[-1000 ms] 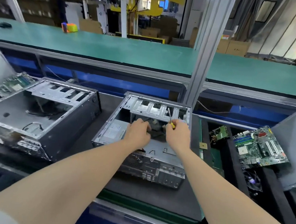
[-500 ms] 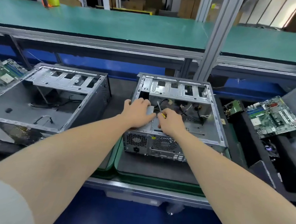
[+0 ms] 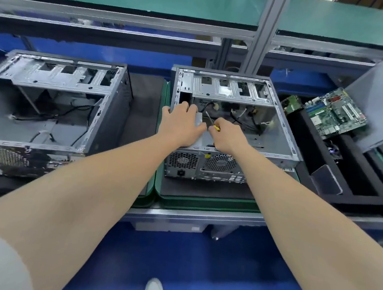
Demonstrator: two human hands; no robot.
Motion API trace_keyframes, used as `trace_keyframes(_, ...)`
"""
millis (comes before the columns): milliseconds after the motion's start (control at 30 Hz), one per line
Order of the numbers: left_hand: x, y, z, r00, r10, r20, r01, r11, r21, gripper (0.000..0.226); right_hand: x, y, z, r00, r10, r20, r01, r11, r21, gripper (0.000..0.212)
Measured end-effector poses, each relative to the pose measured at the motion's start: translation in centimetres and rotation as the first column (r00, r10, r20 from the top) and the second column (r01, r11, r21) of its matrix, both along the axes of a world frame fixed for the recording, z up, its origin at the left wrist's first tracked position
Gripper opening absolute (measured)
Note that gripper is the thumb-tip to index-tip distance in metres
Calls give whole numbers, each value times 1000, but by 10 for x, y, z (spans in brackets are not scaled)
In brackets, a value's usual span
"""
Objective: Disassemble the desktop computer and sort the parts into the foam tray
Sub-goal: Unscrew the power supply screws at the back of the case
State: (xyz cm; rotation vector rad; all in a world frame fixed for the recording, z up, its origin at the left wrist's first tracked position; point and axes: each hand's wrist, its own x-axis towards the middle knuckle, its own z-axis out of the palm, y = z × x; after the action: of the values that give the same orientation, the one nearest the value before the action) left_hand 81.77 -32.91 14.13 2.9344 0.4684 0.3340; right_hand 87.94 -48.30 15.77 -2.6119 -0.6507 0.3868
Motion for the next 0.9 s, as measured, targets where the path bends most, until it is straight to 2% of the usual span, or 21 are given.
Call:
trace_keyframes(433, -38, -27, 2, 998, 59, -17, -60, 998, -13, 55, -29, -25, 2, 997, 58, -45, -58, 998, 9, 41)
trace_keyframes(500, -43, -29, 2, 998, 63, -12, -63, 998, -13, 55, -34, -27, 5, 997, 25, -67, -20, 997, 74, 39)
trace_keyframes(533, -44, -29, 3, 998, 60, -7, -60, 998, -19, 54, -37, -28, 8, 996, -14, -85, 28, 985, 170, 36)
trace_keyframes(600, -49, -30, 5, 999, 44, 11, -44, 998, -38, 54, -46, -27, 16, 985, -100, -137, 151, 888, 435, 27)
trace_keyframes(667, -53, -30, 6, 999, -8, 49, 11, 998, -64, 48, -56, -23, 25, 967, -149, -207, 246, 759, 603, 22)
trace_keyframes(733, -58, -30, 10, 992, -82, 92, 92, 990, -109, 41, -71, -17, 32, 918, -123, -377, 359, 663, 657, 21)
trace_keyframes(800, -63, -29, 15, 986, -92, 142, 120, 971, -205, 34, -92, -14, 32, 803, -32, -595, 502, 575, 646, 21)
trace_keyframes(833, -66, -30, 18, 983, -60, 175, 107, 956, -274, 31, -103, -15, 31, 745, 6, -667, 552, 555, 622, 20)
trace_keyframes(900, -76, -34, 21, 966, 56, 252, 53, 912, -406, 29, -124, -20, 24, 689, 41, -724, 577, 574, 581, 18)
